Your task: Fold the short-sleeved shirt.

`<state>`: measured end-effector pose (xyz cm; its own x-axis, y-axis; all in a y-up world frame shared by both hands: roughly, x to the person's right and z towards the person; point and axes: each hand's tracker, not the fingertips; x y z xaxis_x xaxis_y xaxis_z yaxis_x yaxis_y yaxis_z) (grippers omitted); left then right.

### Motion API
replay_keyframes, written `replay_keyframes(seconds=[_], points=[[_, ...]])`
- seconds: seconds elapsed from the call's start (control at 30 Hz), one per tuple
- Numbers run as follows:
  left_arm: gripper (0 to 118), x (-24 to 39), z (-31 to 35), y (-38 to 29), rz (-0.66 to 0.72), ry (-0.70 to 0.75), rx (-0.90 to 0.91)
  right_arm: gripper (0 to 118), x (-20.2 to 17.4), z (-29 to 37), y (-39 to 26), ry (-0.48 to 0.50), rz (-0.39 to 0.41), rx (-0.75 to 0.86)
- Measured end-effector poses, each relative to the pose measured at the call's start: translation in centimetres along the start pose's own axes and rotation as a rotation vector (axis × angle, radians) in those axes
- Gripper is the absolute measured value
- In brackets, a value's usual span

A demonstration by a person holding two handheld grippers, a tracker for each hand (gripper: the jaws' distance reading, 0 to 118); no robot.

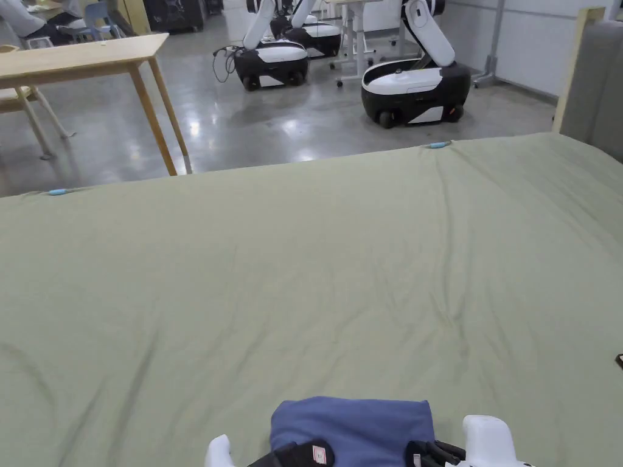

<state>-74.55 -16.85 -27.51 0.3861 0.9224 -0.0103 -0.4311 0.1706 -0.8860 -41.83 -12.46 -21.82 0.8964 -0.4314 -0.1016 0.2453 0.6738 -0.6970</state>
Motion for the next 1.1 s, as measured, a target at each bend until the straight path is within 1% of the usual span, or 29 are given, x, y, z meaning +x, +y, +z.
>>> replay_keyframes(seconds=[0.03,0.1,0.13,0.2,0.27,0.33,0.4,0.6,0.77,0.87,0.9,0.93,0.97,1.0,1.07,1.1], points=[[26,-0.2,-0.3,-0.1,-0.047,0.044,0.002,1,-0.1,0.3,0.0,-0.008,0.012,0.008],[26,0.1,0.3,0.0,-0.052,0.011,-0.006,1,-0.5,0.9,0.1,-0.007,0.031,0.018],[26,0.7,0.9,0.0,-0.081,0.024,0.001,1,-0.8,1.3,0.1,-0.006,0.048,0.024],[26,1.8,2.8,0.1,-0.176,0.068,0.012,1,-1.5,1.9,0.3,-0.015,0.079,0.034],[26,1.8,5.4,0.8,-0.207,0.098,0.041,1,-2.2,2.4,0.5,-0.018,0.086,0.037],[26,1.2,8.9,2.3,-0.226,0.149,0.074,1,-3.1,2.8,0.6,-0.014,0.099,0.045],[26,-0.2,13.0,4.4,-0.281,0.227,0.121,1,-4.4,2.9,0.7,-0.015,0.125,0.046],[26,-3.7,26.7,12.0,-0.325,0.444,0.197,1,-8.1,2.3,0.2,0.019,0.161,0.042],[25,-5.1,36.8,17.1,-0.339,0.578,0.291,1,-10.3,1.7,-0.4,0.034,0.192,0.026],[27,-6.5,38.5,18.5,-0.328,0.616,0.260,1,-11.0,1.3,-0.4,0.035,0.208,0.012],[45,-6.9,38.5,18.5,-0.322,0.610,0.249,1,-11.2,1.2,-0.4,0.034,0.215,0.009],[92,-7.2,38.3,18.4,-0.321,0.605,0.245,1,-11.4,1.2,-0.3,0.033,0.219,0.006],[117,-7.4,37.9,18.2,-0.315,0.605,0.250,1,-11.5,1.1,-0.2,0.035,0.222,0.003],[118,-7.4,38.0,18.1,-0.305,0.634,0.254,1,-11.6,1.2,-0.1,0.037,0.225,0.004],[117,-6.8,38.8,17.2,-0.359,0.708,0.272,1,-11.7,1.4,0.2,0.039,0.226,0.009],[117,-6.3,39.7,16.6,-0.379,0.701,0.330,1,-11.7,1.4,0.3,0.042,0.225,0.009]])
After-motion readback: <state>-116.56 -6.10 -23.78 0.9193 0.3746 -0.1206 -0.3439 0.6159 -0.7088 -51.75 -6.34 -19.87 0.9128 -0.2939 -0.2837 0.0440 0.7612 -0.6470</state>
